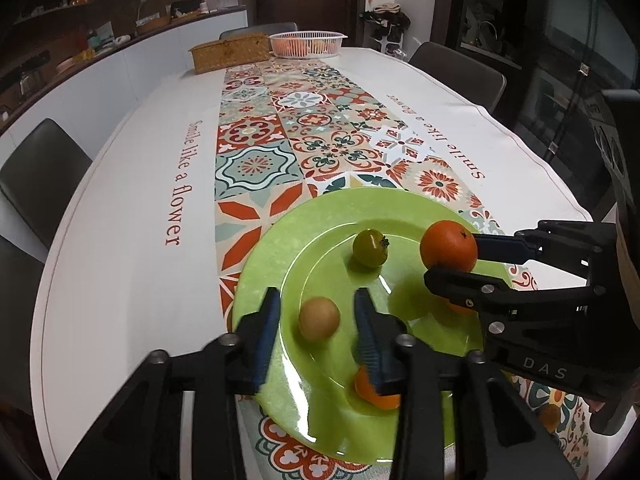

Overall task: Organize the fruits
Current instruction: 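Open both grippers to release the fruits onto the plate, then move the left gripper toward an orange while the right gripper approaches a dark purple fruit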

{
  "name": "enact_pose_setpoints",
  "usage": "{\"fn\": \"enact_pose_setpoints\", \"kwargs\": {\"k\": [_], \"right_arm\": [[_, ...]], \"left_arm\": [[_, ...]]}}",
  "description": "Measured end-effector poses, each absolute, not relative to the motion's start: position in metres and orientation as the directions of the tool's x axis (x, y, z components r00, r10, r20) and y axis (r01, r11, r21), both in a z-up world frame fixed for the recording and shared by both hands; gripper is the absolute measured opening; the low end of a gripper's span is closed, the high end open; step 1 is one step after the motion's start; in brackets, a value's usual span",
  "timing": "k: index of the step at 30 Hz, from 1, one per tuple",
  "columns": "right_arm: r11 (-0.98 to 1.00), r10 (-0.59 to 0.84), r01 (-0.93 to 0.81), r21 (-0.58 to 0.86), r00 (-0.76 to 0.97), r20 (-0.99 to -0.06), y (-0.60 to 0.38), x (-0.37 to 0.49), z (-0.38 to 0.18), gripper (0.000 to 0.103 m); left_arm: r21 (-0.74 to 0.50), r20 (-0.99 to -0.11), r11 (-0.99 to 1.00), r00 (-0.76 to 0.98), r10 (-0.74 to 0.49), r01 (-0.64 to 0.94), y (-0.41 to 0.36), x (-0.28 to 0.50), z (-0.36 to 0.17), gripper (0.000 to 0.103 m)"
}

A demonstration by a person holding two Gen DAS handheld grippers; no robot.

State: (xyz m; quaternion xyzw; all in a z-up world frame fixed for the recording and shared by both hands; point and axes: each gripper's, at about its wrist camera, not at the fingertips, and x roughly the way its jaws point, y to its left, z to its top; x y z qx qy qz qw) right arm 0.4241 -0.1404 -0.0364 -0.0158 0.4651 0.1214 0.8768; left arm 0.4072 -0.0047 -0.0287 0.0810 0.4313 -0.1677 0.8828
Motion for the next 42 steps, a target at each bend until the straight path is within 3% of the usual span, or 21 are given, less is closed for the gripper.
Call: {"fn": "enact_pose_setpoints", "kwargs": {"k": [4, 7, 18, 20, 30, 34, 42], "right_arm": [[0.971, 0.197, -0.223, 0.087, 0.542, -0.817, -0.143, 0.421, -0.035, 0.043], [0.972, 0.200, -0.216, 0.090, 0.568, -0.799, -0.146, 0.412, -0.026, 0.050], [0.968, 0.215, -0.237, 0.076, 0.640, -0.737, -0.149, 0.358, 0.009, 0.051], [0.968, 0.211, -0.241, 0.065, 0.655, -0.726, -0.148, 0.346, 0.016, 0.056], [0.976, 0.170, -0.220, 0.003, 0.744, -0.646, -0.148, 0.278, 0.051, 0.069], [0.976, 0.162, -0.216, -0.011, 0.766, -0.622, -0.146, 0.252, 0.060, 0.077], [0.981, 0.148, -0.194, -0.013, 0.784, -0.602, -0.146, 0.210, 0.058, 0.083]], "left_arm": [[0.002, -0.787, 0.937, 0.579, -0.214, 0.350, 0.001, 0.403, -0.027, 0.041], [0.010, -0.785, 0.944, 0.588, -0.198, 0.331, 0.005, 0.395, -0.022, 0.041], [0.033, -0.734, 0.953, 0.655, -0.181, 0.300, 0.007, 0.335, 0.015, 0.046], [0.042, -0.720, 0.955, 0.672, -0.175, 0.294, 0.007, 0.321, 0.024, 0.048], [0.102, -0.639, 0.967, 0.760, -0.117, 0.235, 0.012, 0.251, 0.059, 0.071], [0.116, -0.624, 0.969, 0.775, -0.099, 0.216, 0.013, 0.227, 0.063, 0.076], [0.083, -0.620, 0.979, 0.779, -0.094, 0.184, 0.021, 0.189, 0.057, 0.083]]}}
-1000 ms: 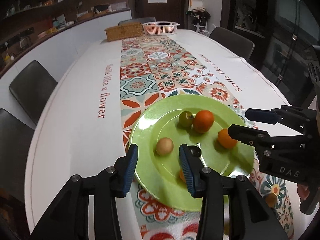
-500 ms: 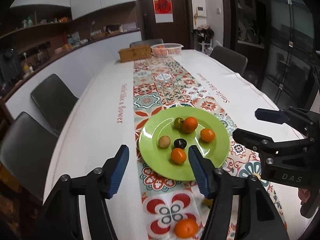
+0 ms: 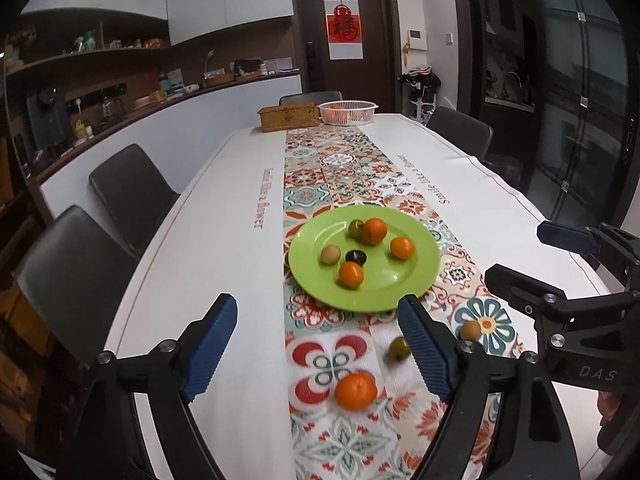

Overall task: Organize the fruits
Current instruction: 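Move the left gripper toward an orange while the right gripper approaches a dark purple fruit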

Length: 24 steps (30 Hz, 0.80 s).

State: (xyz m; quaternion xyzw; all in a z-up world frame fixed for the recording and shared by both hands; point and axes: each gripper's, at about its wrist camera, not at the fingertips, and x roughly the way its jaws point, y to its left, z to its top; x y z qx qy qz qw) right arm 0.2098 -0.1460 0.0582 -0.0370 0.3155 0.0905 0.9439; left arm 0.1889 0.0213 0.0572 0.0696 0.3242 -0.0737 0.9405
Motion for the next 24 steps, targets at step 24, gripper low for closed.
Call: {"fn": "enact_pose_setpoints", "kwargs": {"k": [24], "right_arm": [[0.994, 0.099, -0.109, 0.033, 0.687, -0.719, -0.155, 0.183, -0.013, 0.083]], "left_arm": [[0.080, -0.697, 0.971, 0.709, -0.106, 0.224, 0.023, 0.164, -0.010, 0.085]]}}
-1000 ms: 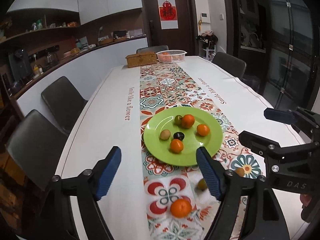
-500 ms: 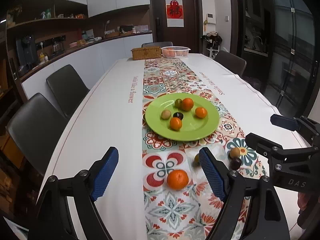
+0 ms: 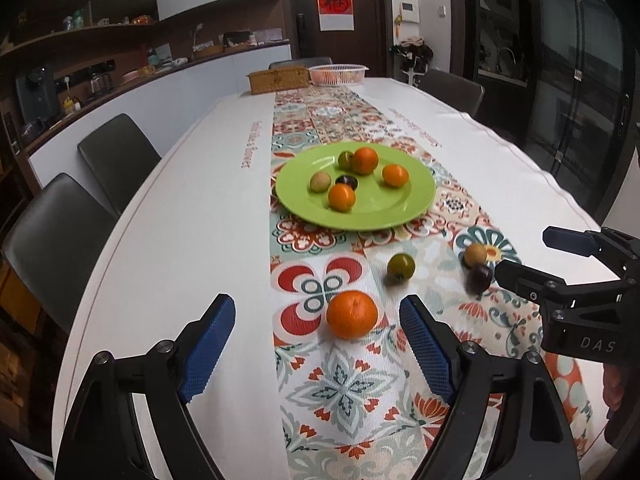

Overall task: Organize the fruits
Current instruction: 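Move the left gripper toward an orange while the right gripper approaches a dark purple fruit, then grasp the orange with the left gripper while the right gripper grasps the purple fruit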

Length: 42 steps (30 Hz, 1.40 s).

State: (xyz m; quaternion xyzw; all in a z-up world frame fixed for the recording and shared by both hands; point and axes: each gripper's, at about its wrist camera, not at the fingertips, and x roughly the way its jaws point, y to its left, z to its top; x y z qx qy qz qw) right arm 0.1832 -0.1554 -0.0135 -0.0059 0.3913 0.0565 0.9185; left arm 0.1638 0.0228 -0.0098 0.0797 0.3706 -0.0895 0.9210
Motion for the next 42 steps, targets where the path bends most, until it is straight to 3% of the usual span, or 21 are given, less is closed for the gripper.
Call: {"fn": "enact_pose_setpoints", "kwargs": {"k": [12, 15, 28, 42], "right_arm": [[0.998, 0.055, -0.064, 0.019, 0.635, -0.771, -0.163, 0.195, -0.048, 0.082], [0.997, 0.058, -0.073, 0.015, 0.628, -0.776, -0.162, 0.198, -0.052, 0.077], [0.993, 0.093, -0.110, 0.033, 0.590, -0.802, -0.156, 0.212, -0.064, 0.053], [0.993, 0.106, -0.101, 0.059, 0.569, -0.815, -0.161, 0.220, -0.071, 0.031]], "left_arm": [[0.098, -0.714, 0.954, 0.688, -0.131, 0.284, 0.014, 0.176, -0.036, 0.084], [0.097, -0.725, 0.951, 0.676, -0.136, 0.295, 0.011, 0.182, -0.041, 0.084], [0.014, -0.779, 0.951, 0.600, -0.182, 0.308, 0.006, 0.204, -0.060, 0.055], [0.017, -0.798, 0.954, 0.579, -0.167, 0.299, -0.001, 0.211, -0.068, 0.042]]}}
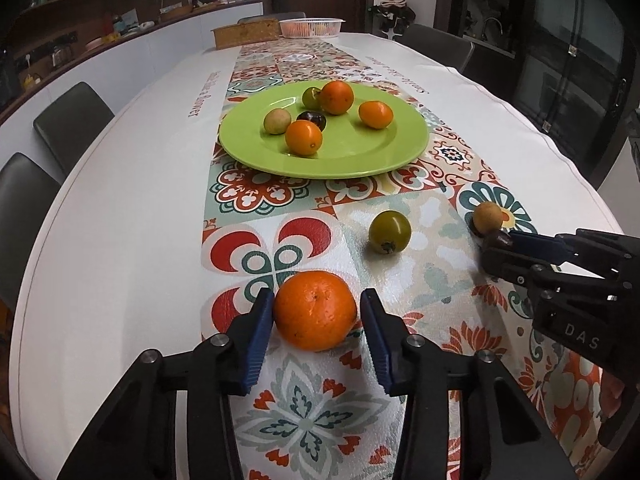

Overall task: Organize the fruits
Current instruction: 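Grasp the orange with the left gripper while the right gripper grasps the purple fruit, then carry the orange and purple fruit with both grippers over the green plate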

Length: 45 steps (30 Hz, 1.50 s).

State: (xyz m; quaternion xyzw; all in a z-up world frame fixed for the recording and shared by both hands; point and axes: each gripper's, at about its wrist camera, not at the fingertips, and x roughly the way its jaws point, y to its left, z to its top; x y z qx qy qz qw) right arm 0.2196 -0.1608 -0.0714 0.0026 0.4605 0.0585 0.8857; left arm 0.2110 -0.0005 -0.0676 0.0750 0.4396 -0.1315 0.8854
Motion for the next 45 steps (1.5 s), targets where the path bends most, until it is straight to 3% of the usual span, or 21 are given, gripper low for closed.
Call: {"fn": "enact_pose_setpoints", "kwargs": {"k": [15, 45], "right_arm": [[0.987, 0.149, -0.143, 0.079, 0.600, -0.786, -0.156, 0.207, -0.053, 0.031], [0.972, 0.228, -0.211, 0.105, 0.726, -0.649, -0.159, 0.195, 0.023, 0.031]], "left_arm": [[0.001, -0.778, 0.951, 0.597, -0.193, 0.309, -0.007, 0.200, -0.047, 0.041], [0.042, -0.647, 0.953, 0.735, -0.203, 0.300, -0.010, 0.184, 0.033, 0.041]]}}
